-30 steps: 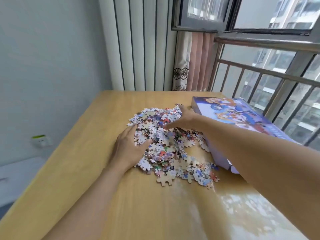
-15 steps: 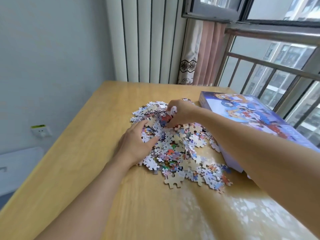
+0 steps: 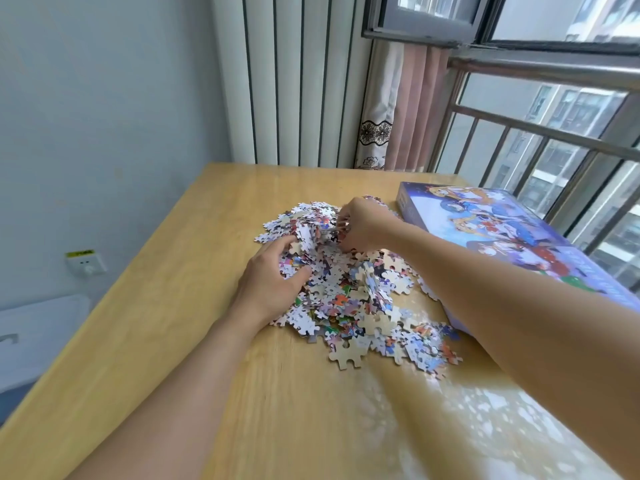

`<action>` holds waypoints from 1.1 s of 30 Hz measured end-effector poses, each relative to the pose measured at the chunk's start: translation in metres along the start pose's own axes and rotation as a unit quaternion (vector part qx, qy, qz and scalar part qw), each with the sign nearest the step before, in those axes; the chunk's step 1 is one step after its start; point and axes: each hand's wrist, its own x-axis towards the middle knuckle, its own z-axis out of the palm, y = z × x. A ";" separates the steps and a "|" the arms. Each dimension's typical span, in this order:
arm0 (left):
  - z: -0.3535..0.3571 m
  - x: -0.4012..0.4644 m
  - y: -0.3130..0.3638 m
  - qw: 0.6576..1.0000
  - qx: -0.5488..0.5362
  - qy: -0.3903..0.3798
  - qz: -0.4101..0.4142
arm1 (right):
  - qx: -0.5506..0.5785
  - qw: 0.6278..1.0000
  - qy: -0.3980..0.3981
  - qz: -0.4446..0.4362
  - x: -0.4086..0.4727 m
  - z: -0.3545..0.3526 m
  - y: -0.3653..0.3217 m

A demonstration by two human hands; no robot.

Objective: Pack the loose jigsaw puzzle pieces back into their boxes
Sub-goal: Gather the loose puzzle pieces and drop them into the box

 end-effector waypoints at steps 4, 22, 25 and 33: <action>0.000 0.001 0.000 0.999 -0.014 0.027 0.011 | 0.156 0.987 0.006 0.026 -0.017 -0.019 0.012; 0.025 -0.030 0.083 0.985 -0.076 -0.066 0.142 | 0.737 0.651 -0.124 0.131 -0.116 0.000 0.033; 0.020 -0.033 0.089 0.977 -0.042 -0.086 0.190 | 0.729 0.661 -0.111 0.138 -0.131 -0.001 0.039; 0.018 -0.024 0.096 0.983 -0.038 -0.092 0.154 | 0.739 0.646 -0.107 0.157 -0.186 0.006 0.056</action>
